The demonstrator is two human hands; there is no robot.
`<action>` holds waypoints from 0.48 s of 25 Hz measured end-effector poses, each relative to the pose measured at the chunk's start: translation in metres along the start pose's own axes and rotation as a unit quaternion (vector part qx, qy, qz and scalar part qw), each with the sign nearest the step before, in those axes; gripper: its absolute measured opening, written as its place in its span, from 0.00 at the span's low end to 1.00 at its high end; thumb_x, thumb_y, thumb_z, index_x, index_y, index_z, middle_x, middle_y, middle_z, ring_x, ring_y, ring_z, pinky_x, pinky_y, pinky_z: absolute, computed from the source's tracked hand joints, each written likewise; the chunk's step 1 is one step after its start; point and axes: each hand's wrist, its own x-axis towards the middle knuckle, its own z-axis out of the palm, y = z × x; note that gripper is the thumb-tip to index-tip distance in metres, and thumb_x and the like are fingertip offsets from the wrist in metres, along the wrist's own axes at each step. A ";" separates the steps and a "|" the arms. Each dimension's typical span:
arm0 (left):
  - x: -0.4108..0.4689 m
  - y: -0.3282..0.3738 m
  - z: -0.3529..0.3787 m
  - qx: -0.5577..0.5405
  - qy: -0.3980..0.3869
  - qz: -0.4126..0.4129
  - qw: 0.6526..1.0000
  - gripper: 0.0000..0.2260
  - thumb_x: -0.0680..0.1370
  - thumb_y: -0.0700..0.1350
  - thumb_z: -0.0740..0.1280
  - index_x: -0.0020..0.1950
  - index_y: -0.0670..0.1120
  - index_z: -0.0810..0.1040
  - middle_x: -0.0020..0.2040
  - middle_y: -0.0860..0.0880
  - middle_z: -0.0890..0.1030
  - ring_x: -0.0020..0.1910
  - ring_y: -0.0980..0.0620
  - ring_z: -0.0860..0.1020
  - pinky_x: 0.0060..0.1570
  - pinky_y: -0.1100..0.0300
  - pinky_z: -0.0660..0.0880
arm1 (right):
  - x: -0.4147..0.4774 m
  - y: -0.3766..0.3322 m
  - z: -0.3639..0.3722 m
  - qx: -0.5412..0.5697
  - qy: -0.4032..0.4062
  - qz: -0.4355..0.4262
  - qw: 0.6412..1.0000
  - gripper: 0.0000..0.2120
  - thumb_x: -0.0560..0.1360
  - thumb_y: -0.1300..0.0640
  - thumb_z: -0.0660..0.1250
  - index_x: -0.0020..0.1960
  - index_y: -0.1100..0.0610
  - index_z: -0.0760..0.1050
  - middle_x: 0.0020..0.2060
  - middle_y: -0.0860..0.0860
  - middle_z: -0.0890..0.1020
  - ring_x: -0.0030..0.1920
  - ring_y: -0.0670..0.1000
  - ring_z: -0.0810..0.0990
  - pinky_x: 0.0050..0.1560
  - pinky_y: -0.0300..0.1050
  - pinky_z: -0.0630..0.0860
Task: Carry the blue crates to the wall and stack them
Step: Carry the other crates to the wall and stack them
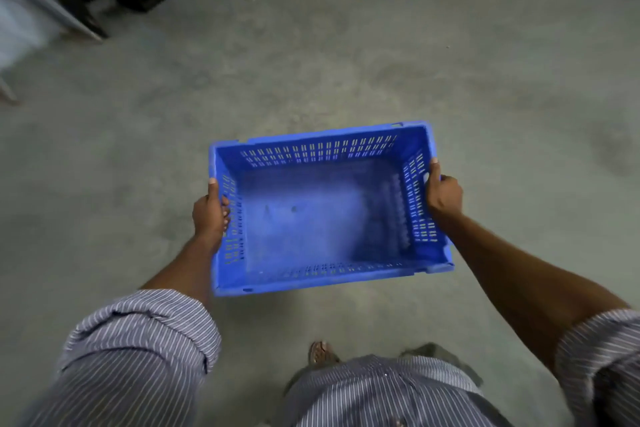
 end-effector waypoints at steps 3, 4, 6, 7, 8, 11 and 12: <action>0.031 -0.005 -0.056 -0.030 0.038 -0.007 0.999 0.26 0.80 0.67 0.59 0.35 0.47 0.71 0.19 0.53 0.66 0.15 0.54 0.62 0.21 0.68 0.58 | -0.009 -0.047 0.057 0.005 -0.022 -0.035 0.999 0.39 0.81 0.31 0.49 0.40 0.65 0.76 0.36 0.60 0.79 0.40 0.60 0.77 0.43 0.48 0.67; 0.039 -0.005 -0.071 -0.042 0.047 -0.010 0.998 0.26 0.80 0.67 0.59 0.35 0.47 0.71 0.19 0.53 0.66 0.15 0.54 0.62 0.22 0.68 0.58 | -0.010 -0.063 0.075 0.004 -0.031 -0.048 0.998 0.40 0.81 0.31 0.49 0.40 0.66 0.76 0.35 0.60 0.78 0.40 0.60 0.77 0.42 0.48 0.68; 0.060 -0.005 -0.099 -0.063 0.069 -0.021 0.995 0.26 0.81 0.66 0.59 0.35 0.46 0.71 0.19 0.53 0.66 0.15 0.54 0.62 0.22 0.68 0.58 | -0.006 -0.097 0.112 -0.006 -0.053 -0.068 0.996 0.40 0.81 0.30 0.49 0.41 0.66 0.77 0.35 0.60 0.79 0.40 0.61 0.77 0.43 0.49 0.69; 0.074 -0.003 -0.114 -0.071 0.083 -0.028 0.994 0.26 0.81 0.65 0.59 0.35 0.46 0.71 0.19 0.53 0.66 0.15 0.55 0.62 0.21 0.68 0.58 | -0.003 -0.117 0.135 -0.014 -0.067 -0.079 0.995 0.40 0.81 0.30 0.49 0.41 0.66 0.77 0.36 0.61 0.80 0.40 0.61 0.77 0.43 0.49 0.69; 0.089 -0.002 -0.126 -0.076 0.093 -0.036 0.992 0.26 0.81 0.65 0.59 0.35 0.46 0.71 0.19 0.53 0.66 0.15 0.55 0.62 0.21 0.69 0.58 | 0.002 -0.136 0.156 -0.020 -0.079 -0.088 0.993 0.40 0.81 0.31 0.49 0.41 0.66 0.78 0.37 0.62 0.80 0.41 0.61 0.77 0.43 0.49 0.69; 0.148 0.007 -0.163 -0.089 0.103 -0.061 0.989 0.26 0.82 0.65 0.58 0.35 0.45 0.70 0.19 0.53 0.65 0.16 0.54 0.62 0.20 0.69 0.57 | 0.027 -0.199 0.227 -0.031 -0.126 -0.102 0.986 0.40 0.80 0.29 0.50 0.42 0.64 0.80 0.41 0.64 0.82 0.44 0.62 0.79 0.47 0.50 0.72; 0.173 0.013 -0.179 -0.093 0.100 -0.074 0.988 0.27 0.82 0.66 0.58 0.35 0.45 0.70 0.19 0.53 0.65 0.17 0.53 0.62 0.20 0.69 0.58 | 0.040 -0.226 0.257 -0.035 -0.149 -0.106 0.983 0.41 0.78 0.27 0.50 0.42 0.63 0.81 0.43 0.65 0.83 0.45 0.63 0.81 0.49 0.51 0.75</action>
